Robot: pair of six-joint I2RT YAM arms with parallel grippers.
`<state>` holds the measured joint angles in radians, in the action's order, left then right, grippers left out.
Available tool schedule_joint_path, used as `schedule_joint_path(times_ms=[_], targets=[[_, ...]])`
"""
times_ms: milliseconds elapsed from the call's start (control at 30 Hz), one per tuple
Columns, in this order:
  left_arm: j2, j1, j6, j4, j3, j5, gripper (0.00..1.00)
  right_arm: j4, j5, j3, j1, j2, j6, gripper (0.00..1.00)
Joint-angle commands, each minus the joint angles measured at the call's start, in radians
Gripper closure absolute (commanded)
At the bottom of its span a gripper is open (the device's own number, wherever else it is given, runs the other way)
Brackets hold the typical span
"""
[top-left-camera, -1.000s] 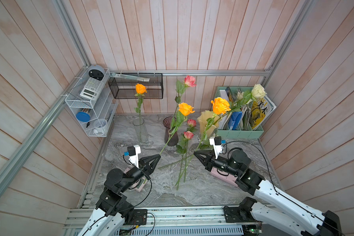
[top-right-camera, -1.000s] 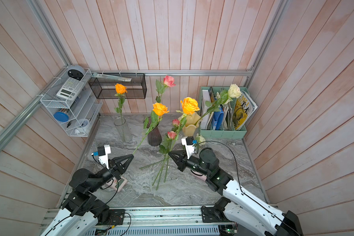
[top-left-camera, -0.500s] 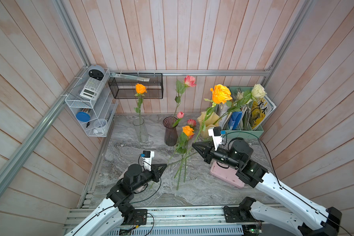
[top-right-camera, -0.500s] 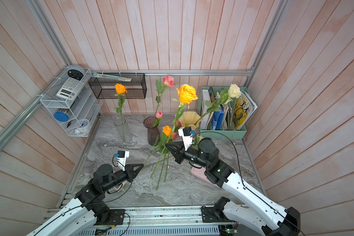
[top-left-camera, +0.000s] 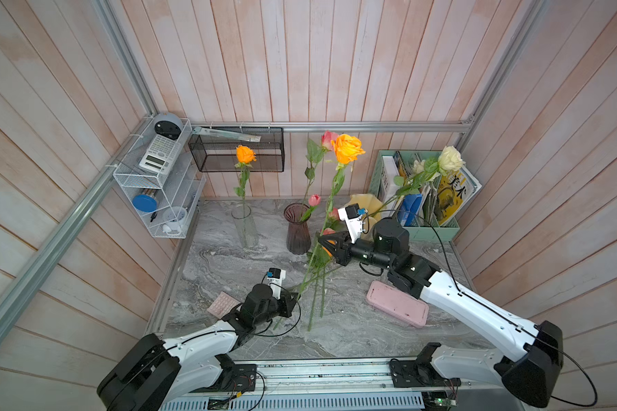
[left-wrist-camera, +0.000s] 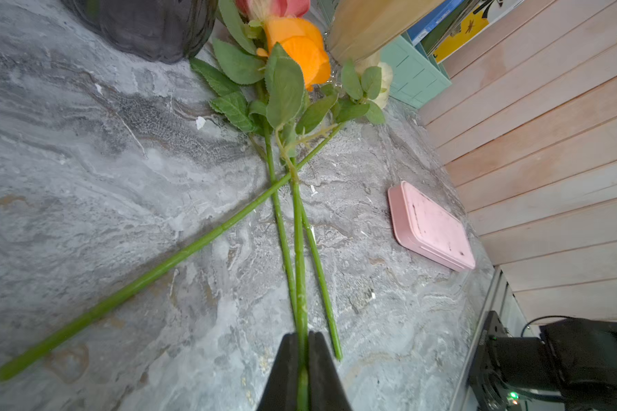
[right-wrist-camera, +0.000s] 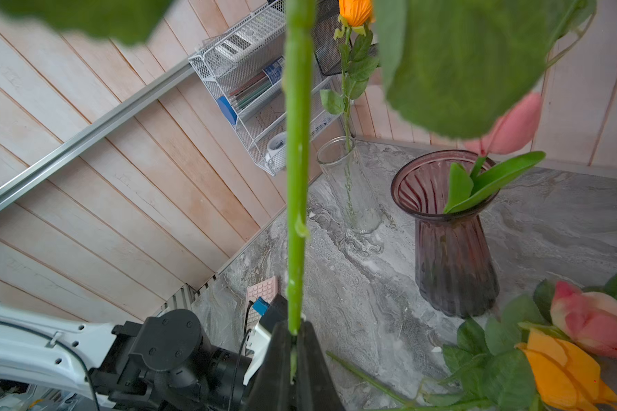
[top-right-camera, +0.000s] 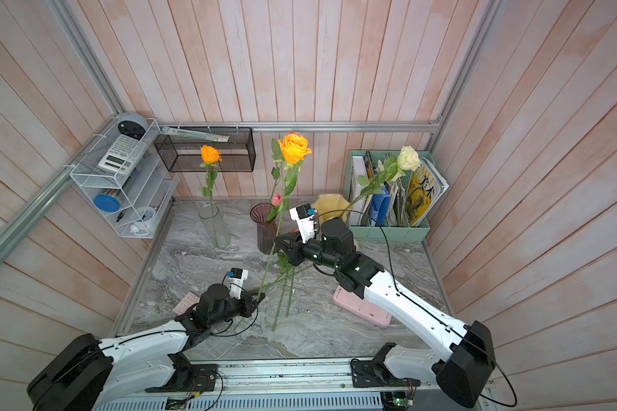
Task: Arrange the flowers in different vases according to their colors
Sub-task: Place the flower at the center of the board, then insert the flower into the vase.
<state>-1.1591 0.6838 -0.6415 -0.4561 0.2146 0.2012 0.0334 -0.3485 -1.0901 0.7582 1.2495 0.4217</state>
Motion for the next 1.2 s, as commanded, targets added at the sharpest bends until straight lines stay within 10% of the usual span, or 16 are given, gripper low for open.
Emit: schedule_joint_path(times_ms=[0,267,733,1167], targets=[[-0.071,0.0,-0.007,-0.205,-0.021,-0.014,0.7,-0.025,0.026,-0.093,-0.011,0.054,0.001,1.0],[0.034,0.0,-0.02,-0.152,-0.021,-0.075,0.55,-0.008,0.01,-0.324,-0.022,0.226,-0.023,1.0],[0.525,-0.005,0.064,0.53,0.159,-0.289,0.53,-0.183,-0.001,-1.05,-0.031,0.69,-0.1,1.0],[0.421,-0.121,0.32,0.744,0.663,-0.202,0.32,-0.3,-0.024,-1.024,-0.02,0.695,-0.204,1.0]])
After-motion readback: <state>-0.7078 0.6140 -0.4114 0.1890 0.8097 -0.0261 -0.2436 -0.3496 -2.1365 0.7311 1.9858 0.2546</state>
